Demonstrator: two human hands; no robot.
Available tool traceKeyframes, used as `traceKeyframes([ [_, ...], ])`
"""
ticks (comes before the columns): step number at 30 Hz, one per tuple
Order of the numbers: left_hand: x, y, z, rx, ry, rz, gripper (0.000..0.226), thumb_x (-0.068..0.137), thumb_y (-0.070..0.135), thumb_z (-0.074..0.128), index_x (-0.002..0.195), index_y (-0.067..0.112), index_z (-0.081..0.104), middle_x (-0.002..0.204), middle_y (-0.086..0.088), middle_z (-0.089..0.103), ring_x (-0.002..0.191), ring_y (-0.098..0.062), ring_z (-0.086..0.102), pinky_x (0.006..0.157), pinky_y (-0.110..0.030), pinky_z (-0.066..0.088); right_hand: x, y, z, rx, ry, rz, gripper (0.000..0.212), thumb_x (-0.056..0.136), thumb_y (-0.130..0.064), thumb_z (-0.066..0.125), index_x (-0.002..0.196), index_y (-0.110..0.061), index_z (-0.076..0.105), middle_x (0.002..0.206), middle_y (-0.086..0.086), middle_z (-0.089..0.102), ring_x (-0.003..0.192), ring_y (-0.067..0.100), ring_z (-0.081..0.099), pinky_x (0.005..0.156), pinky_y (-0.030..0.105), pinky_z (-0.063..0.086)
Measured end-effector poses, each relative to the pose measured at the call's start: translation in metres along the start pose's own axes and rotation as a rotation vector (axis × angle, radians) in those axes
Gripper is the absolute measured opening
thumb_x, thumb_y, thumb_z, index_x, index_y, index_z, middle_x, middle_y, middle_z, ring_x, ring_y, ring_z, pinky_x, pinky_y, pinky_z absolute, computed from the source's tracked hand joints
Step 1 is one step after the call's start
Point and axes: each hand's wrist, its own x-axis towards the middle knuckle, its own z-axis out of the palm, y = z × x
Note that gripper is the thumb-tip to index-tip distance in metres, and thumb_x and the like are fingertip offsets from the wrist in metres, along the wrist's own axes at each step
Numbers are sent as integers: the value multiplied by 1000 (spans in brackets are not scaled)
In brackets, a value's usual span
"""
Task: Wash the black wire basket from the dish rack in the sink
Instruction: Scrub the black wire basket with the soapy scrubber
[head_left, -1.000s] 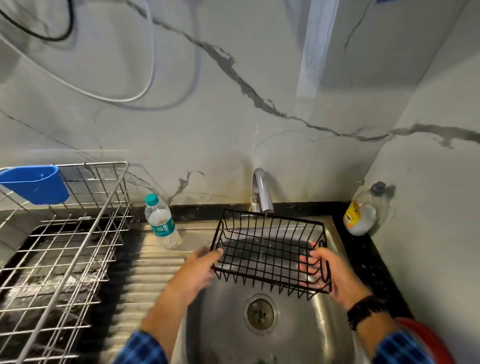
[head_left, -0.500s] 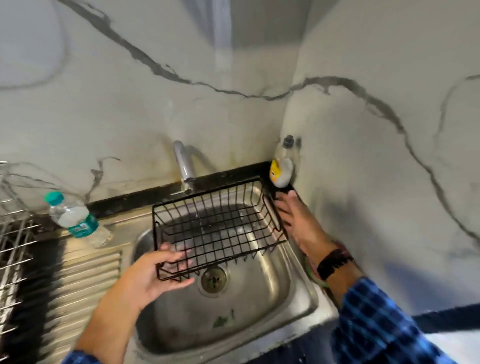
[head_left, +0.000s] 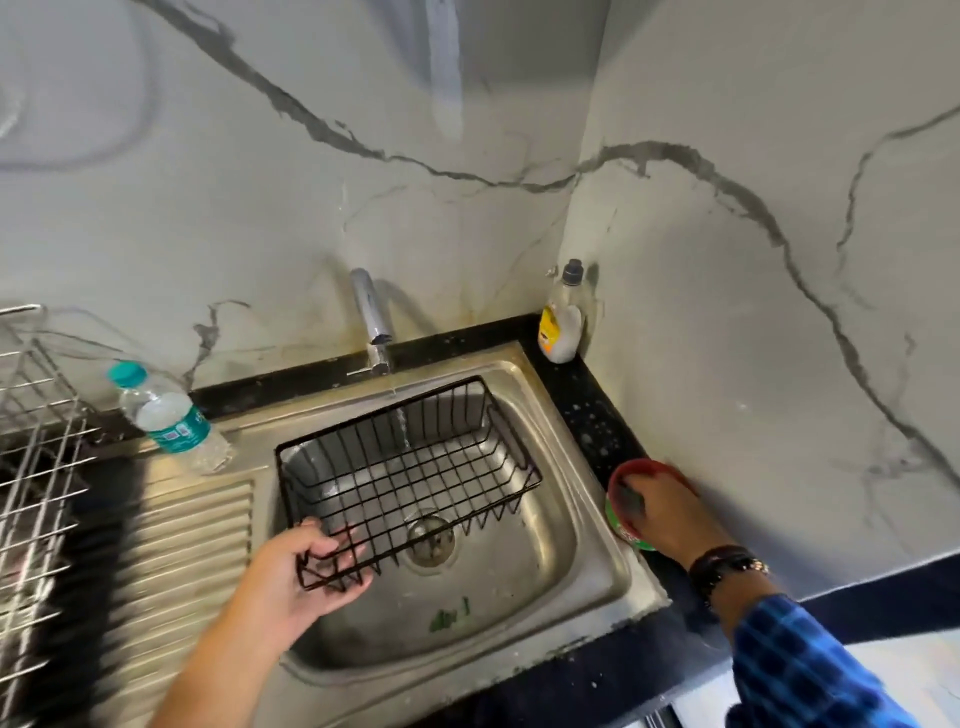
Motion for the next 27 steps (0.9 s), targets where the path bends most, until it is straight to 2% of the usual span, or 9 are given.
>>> traceKeyframes([
  [3,-7,2,9,-5,-48,8,35,89,-10,37,103,18,53,115,-22,64,113,-40,59,97,-67,41,10,3,14,34,53,41,24,95,-35,62,111,-21,73,111,2,70,101,25,65,93,32,50],
  [6,-13,6,11,12,-93,34,32,89,-9,36,96,18,53,115,-21,65,119,-40,58,100,-66,40,16,4,15,-7,19,54,26,96,-10,61,121,-8,69,121,14,68,109,36,63,70,11,48],
  [12,-20,2,1,44,-115,112,43,87,-9,40,118,18,53,122,-17,68,118,-36,63,94,-64,46,13,7,5,112,-75,114,28,95,-25,68,122,-21,70,126,11,66,110,28,63,79,18,35],
  [14,-24,0,-2,52,-123,143,40,87,-9,42,113,18,56,122,-17,69,115,-35,64,95,-64,46,7,3,-3,152,-75,105,14,93,-30,70,107,-29,73,117,8,69,97,24,65,73,21,38],
  [17,-31,-6,-5,64,-146,195,32,85,-6,46,109,14,53,125,-17,68,111,-33,67,92,-60,50,-5,-10,-26,390,127,93,8,91,-28,72,87,-22,75,85,8,74,72,17,63,61,27,41],
  [20,-32,-16,-7,48,-134,252,47,81,-5,50,124,14,45,128,-16,68,111,-33,68,82,-54,55,-26,-54,-56,628,455,-1,9,90,-26,73,95,-18,71,88,4,74,79,22,67,74,36,52],
  [22,-33,-23,-4,20,-134,262,56,85,-8,45,135,17,43,120,-13,70,103,-30,69,82,-52,56,-41,-105,-69,694,496,-163,14,89,-25,75,101,-25,68,93,-6,72,82,11,68,73,32,53],
  [25,-35,-35,8,11,-167,267,54,85,-9,41,126,25,52,113,-11,66,96,-26,65,86,-49,52,-40,-179,-56,414,286,-343,10,91,-25,72,99,-30,67,92,-10,68,79,-1,61,66,11,43],
  [27,-38,-44,17,21,-181,300,54,83,-8,41,118,29,57,111,-11,64,96,-28,62,77,-46,52,-26,-214,-33,174,188,-336,12,95,-21,67,106,-18,70,102,2,68,89,13,65,73,19,49],
])
